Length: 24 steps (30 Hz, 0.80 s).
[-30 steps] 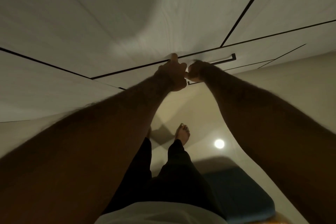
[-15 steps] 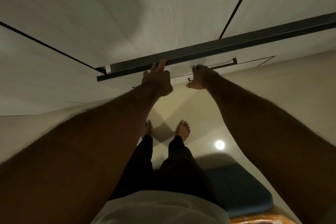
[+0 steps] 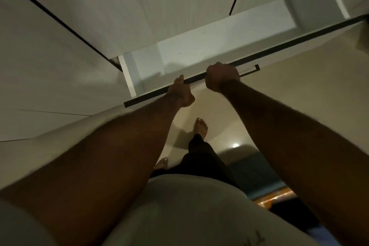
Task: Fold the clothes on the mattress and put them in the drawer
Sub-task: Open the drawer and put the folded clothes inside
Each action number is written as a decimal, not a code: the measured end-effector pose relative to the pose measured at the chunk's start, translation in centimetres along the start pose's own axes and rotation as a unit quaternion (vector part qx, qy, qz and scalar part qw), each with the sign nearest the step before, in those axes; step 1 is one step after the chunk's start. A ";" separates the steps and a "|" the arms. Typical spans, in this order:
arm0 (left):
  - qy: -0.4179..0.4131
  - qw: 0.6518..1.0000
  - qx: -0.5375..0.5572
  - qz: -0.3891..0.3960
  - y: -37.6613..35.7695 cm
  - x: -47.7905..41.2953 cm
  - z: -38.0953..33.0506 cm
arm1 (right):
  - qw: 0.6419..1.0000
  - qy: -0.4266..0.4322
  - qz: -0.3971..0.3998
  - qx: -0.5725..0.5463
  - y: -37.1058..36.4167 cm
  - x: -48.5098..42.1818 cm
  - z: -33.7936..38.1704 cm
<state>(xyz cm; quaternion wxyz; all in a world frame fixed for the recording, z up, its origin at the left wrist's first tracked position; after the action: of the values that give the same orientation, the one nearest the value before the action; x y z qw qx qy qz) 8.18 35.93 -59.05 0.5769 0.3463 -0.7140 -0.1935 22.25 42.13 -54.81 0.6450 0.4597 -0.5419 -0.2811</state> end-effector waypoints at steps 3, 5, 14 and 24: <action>-0.029 0.999 -0.003 0.013 -0.8 2.1 2.8 | 0.997 0.021 -0.049 -0.057 -0.3 2.2 2.4; -0.017 1.000 -0.007 0.022 -1.4 3.6 5.2 | 0.996 0.027 0.007 -0.083 -1.8 3.4 4.1; -0.101 0.995 -0.010 0.024 -3.3 7.6 7.8 | 0.984 -0.073 0.122 -0.109 -9.5 9.2 10.2; -0.138 0.987 -0.028 0.075 -8.4 11.1 5.4 | 0.972 -0.113 0.156 -0.131 -12.5 15.7 9.3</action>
<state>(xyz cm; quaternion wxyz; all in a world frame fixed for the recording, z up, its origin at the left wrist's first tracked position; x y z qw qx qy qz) 4.24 21.57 -58.47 0.4955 0.2455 -0.8049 -0.2155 19.00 20.70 -59.23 0.6705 0.2460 -0.6346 -0.2953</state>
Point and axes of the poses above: each hand's wrist, its own x-axis away from the middle knuckle, its own y-axis out of the back of the hand, z = x × y, the point moved 4 cm from there along -x, towards the middle knuckle, and after that the axes turned 3 degrees about -y, right-handed, at the moved point
